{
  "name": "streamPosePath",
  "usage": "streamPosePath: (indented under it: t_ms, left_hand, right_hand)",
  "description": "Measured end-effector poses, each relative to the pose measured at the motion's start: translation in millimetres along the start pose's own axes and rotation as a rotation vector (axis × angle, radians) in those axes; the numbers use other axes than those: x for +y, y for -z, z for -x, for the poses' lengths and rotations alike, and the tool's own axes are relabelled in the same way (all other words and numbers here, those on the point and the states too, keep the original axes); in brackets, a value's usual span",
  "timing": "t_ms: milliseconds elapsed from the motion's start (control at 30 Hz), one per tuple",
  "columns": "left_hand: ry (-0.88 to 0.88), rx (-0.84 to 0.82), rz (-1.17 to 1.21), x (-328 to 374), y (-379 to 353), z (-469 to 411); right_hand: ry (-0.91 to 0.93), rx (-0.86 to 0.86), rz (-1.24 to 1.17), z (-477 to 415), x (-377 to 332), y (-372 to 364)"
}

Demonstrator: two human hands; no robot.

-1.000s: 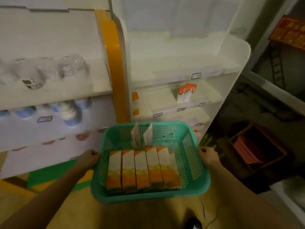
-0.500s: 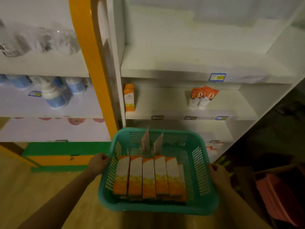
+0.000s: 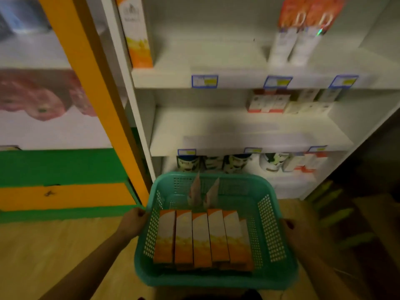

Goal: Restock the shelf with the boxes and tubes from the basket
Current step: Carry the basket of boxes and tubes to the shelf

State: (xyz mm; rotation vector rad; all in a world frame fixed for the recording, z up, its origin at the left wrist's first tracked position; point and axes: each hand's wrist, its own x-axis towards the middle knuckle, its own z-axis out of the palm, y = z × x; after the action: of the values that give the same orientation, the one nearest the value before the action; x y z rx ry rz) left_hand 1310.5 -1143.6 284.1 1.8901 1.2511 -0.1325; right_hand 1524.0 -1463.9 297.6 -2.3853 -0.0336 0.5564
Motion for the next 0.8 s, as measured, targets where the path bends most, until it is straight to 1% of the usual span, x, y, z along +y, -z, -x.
streamPosePath:
  t_ms: [133, 300, 467, 600, 700, 800]
  left_hand:
    - [0.011, 0.005, 0.023, -39, -56, -40]
    - [0.075, -0.009, 0.027, -79, -113, -82]
    - [0.138, -0.048, -0.061, -100, -151, -112]
    - [0.176, -0.078, 0.020, -111, -172, -130]
    - [0.160, -0.136, 0.060, -128, -186, -149]
    - [0.184, -0.157, 0.096, -137, -196, -152]
  right_hand:
    - [-0.010, -0.010, -0.055, -42, 52, -54]
    - [-0.045, -0.074, -0.013, -87, 105, -107]
    - [-0.143, -0.125, -0.013, -116, 124, -137]
    - [-0.160, -0.162, 0.021, -123, 134, -153]
    - [-0.170, -0.171, 0.003, -129, 143, -161]
    - [-0.214, -0.238, -0.038, -134, 148, -164]
